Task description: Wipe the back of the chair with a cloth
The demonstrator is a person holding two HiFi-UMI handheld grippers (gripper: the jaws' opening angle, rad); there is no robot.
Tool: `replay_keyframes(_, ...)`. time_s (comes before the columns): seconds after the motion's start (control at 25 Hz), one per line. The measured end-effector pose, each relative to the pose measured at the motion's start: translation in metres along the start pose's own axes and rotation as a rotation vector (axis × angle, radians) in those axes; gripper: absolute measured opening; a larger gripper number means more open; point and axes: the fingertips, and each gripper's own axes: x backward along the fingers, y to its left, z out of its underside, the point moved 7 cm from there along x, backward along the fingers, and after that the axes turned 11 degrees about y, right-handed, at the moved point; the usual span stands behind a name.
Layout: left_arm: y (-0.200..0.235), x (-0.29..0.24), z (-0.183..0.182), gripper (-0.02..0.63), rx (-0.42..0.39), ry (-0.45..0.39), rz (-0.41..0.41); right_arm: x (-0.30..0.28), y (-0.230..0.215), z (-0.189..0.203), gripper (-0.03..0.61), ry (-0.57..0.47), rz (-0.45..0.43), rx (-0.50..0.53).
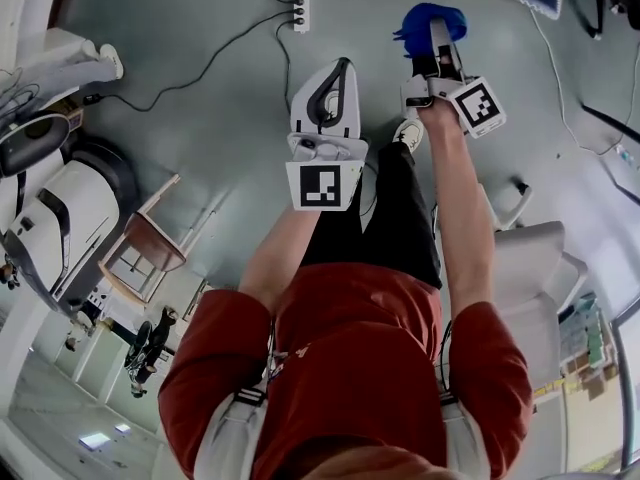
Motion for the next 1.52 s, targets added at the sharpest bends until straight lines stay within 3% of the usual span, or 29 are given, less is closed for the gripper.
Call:
replay_keyframes(0.08, 0.001, -0.01, 0.009, 0.009, -0.017, -0.024, 0.01, -0.003, -0.024, 0.015, 0.053, 0.004, 0.059, -0.047)
replay_keyframes(0.2, 0.004, -0.022, 0.024, 0.009, -0.017, -0.032, 0.019, 0.002, -0.068, 0.048, 0.052, 0.016, 0.292, -0.251)
replay_keyframes(0.24, 0.006, -0.027, 0.03, 0.009, -0.011, -0.034, 0.019, -0.003, -0.08, 0.053, 0.052, 0.012, 0.309, -0.282)
replay_keyframes(0.44, 0.013, -0.052, 0.054, 0.009, -0.006, -0.045, 0.026, -0.044, -0.128, 0.062, 0.052, -0.023, 0.21, -0.29)
replay_keyframes(0.92, 0.03, -0.088, 0.097, 0.009, 0.027, -0.02, 0.04, -0.122, -0.204, 0.061, 0.052, -0.066, 0.217, -0.327)
replay_keyframes(1.52, 0.037, -0.077, 0.093, 0.009, 0.036, -0.021, 0.028, -0.126, -0.184, 0.047, 0.053, -0.049, 0.207, -0.311)
